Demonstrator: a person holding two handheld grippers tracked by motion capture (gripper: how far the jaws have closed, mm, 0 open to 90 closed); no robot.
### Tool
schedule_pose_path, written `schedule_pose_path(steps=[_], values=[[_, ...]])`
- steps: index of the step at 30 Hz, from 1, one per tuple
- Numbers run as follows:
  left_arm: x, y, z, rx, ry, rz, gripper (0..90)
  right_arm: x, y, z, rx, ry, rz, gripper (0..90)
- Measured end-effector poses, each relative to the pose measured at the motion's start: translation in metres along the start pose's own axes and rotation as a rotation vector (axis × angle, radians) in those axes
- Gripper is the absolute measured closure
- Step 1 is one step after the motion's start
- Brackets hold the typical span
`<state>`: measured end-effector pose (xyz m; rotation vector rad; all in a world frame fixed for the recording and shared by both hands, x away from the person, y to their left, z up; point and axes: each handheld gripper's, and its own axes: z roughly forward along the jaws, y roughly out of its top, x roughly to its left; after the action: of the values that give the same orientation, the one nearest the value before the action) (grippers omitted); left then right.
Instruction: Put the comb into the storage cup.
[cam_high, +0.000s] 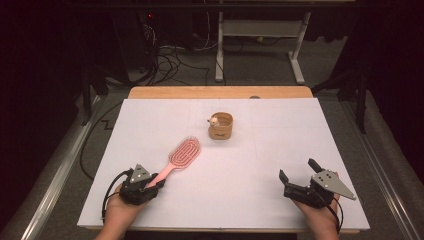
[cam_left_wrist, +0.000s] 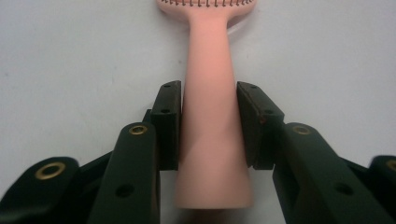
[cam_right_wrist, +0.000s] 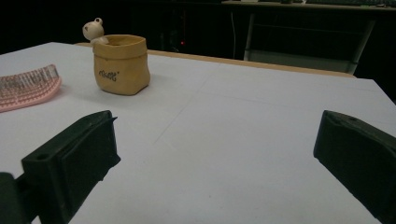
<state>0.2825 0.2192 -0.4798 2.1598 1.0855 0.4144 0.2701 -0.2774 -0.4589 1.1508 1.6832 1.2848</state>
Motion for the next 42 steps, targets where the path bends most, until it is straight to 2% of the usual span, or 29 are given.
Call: schedule_pose_path(steps=[8, 11, 17, 19, 21, 23, 24, 28, 32, 35, 37, 40, 42], values=[[0.002, -0.029, -0.032, 0.030, -0.006, -0.001, 63.5, -0.003, 0.000, -0.002, -0.007, -0.006, 0.006, 0.3], [0.000, -0.047, -0.048, 0.030, -0.015, 0.000, 63.4, -0.002, 0.001, -0.003, -0.010, -0.002, 0.001, 0.3], [0.001, -0.057, -0.057, 0.029, -0.026, -0.002, 63.3, 0.000, 0.001, -0.001, -0.008, 0.001, -0.002, 0.2], [0.002, -0.056, -0.056, 0.034, -0.035, 0.001, 63.2, 0.001, 0.001, -0.001, -0.007, 0.001, -0.004, 0.2], [0.005, -0.054, -0.056, 0.042, -0.067, 0.001, 62.5, 0.000, 0.001, -0.001, -0.008, 0.000, -0.002, 0.3], [0.007, -0.051, -0.055, 0.059, -0.097, -0.010, 54.1, 0.000, 0.001, -0.002, -0.007, -0.003, 0.003, 0.3], [0.007, -0.048, -0.054, 0.072, -0.108, -0.007, 47.0, 0.000, 0.001, -0.001, -0.006, -0.004, 0.003, 0.3], [0.006, -0.040, -0.051, 0.095, -0.081, 0.004, 31.6, -0.001, 0.001, -0.002, -0.008, -0.004, 0.002, 0.3], [0.011, -0.031, -0.050, 0.079, -0.078, 0.005, 21.8, -0.002, 0.001, -0.003, -0.009, -0.004, 0.005, 0.2], [0.017, -0.022, -0.051, 0.065, -0.090, -0.008, 17.9, -0.001, 0.001, -0.002, -0.008, -0.002, 0.004, 0.2], [0.021, -0.016, -0.051, 0.075, -0.099, -0.008, 15.3, -0.001, 0.001, -0.002, -0.008, -0.002, 0.004, 0.3], [0.025, -0.006, -0.048, 0.099, -0.079, 0.013, 14.0, -0.001, 0.001, -0.002, -0.007, -0.003, 0.004, 0.2], [0.028, 0.000, -0.046, 0.118, -0.073, 0.020, 8.8, -0.001, 0.001, -0.002, -0.008, -0.002, 0.005, 0.3]])
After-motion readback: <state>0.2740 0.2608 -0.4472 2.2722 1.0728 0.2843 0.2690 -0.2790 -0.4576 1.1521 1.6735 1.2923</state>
